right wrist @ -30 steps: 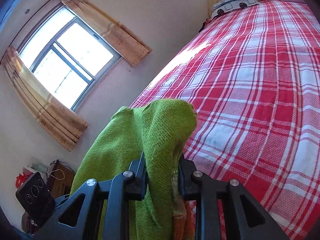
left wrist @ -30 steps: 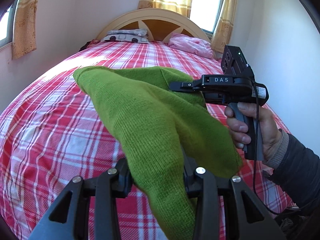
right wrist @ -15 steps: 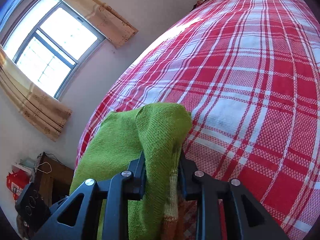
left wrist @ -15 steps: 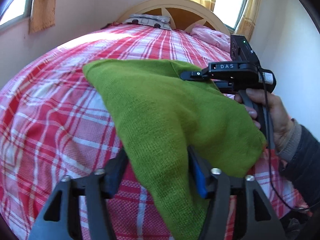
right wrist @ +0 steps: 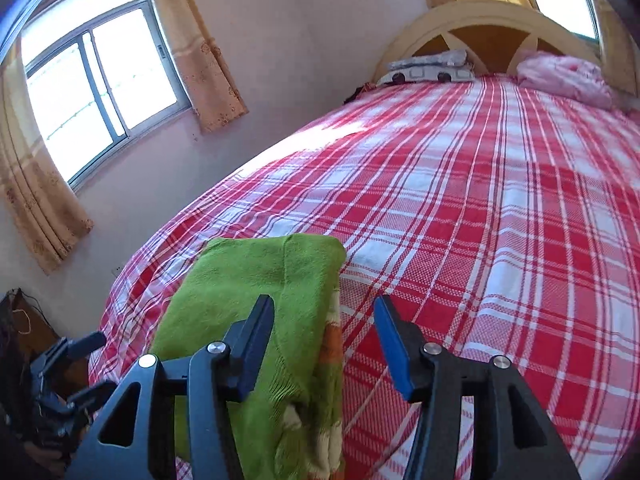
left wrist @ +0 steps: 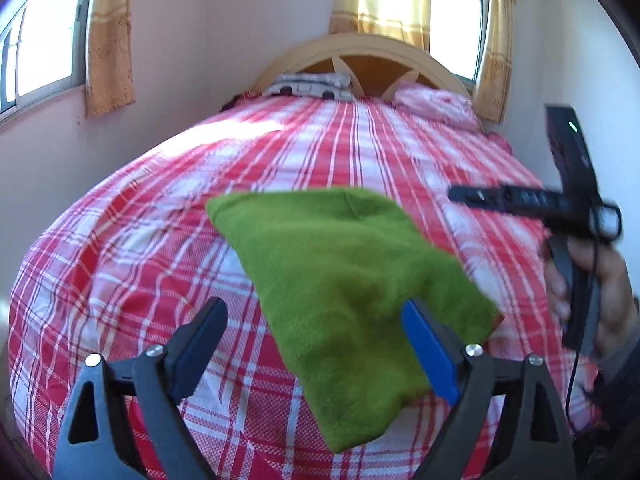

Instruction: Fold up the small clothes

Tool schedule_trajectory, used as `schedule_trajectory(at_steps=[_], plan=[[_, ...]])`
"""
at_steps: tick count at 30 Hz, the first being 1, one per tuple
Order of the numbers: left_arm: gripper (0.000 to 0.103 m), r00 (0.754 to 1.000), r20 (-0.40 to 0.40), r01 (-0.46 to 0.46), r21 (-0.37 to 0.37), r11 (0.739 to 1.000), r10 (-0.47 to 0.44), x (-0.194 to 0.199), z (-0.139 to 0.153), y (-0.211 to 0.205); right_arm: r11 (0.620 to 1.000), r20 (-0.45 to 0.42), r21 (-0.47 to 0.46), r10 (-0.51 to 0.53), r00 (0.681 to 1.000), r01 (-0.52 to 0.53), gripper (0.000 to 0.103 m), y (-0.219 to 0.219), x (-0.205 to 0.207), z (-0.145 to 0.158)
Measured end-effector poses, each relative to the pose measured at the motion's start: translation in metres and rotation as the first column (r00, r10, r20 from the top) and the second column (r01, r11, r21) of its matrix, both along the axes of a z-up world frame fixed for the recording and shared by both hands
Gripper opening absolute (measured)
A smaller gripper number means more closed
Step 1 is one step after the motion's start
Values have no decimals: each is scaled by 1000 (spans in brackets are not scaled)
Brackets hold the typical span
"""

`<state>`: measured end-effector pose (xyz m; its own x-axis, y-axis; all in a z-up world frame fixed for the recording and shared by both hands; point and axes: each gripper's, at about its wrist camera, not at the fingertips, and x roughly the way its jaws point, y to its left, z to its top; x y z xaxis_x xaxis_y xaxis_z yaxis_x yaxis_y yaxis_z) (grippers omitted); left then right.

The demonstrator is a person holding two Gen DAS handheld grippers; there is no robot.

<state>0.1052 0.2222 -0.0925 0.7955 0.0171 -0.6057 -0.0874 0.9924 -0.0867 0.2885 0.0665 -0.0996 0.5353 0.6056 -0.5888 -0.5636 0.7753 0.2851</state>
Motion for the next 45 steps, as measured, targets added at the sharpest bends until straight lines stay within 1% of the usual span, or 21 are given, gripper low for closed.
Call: schedule_trajectory(at_steps=[2,4,7,8,11,14,20,45], plan=[[94,999,33,-10,-5,1000,10,-4,11,2,1000,71,-2,-9,997,10,62,-5,-28,15],[94,998,64,-16,-4,1000,17,-9,21,2,1000,129,-2,-2,992,2,63,-9,-54,28],[99,992,121,-28,-8,1000,29,-17,36,2,1000,205,-7,6,979,-5,65,-13,-89,44],[101,989,141,-34,-10,999,35,-20,42,3,1000,219,-8,8,976,-6,65,-14,-96,47],[101,983,180,-33,-17,999,35,-26,53,5,1000,251,-7,14,968,-13,66,-15,-113,53],[101,980,198,-35,-20,999,38,-29,58,6,1000,264,-6,17,964,-15,66,-14,-121,56],[102,977,209,-36,-21,999,40,-31,61,7,1000,287,-4,23,958,-23,67,-13,-134,62],[102,979,199,-36,-21,999,39,-31,59,6,999,285,-2,36,958,-37,67,-7,-134,59]])
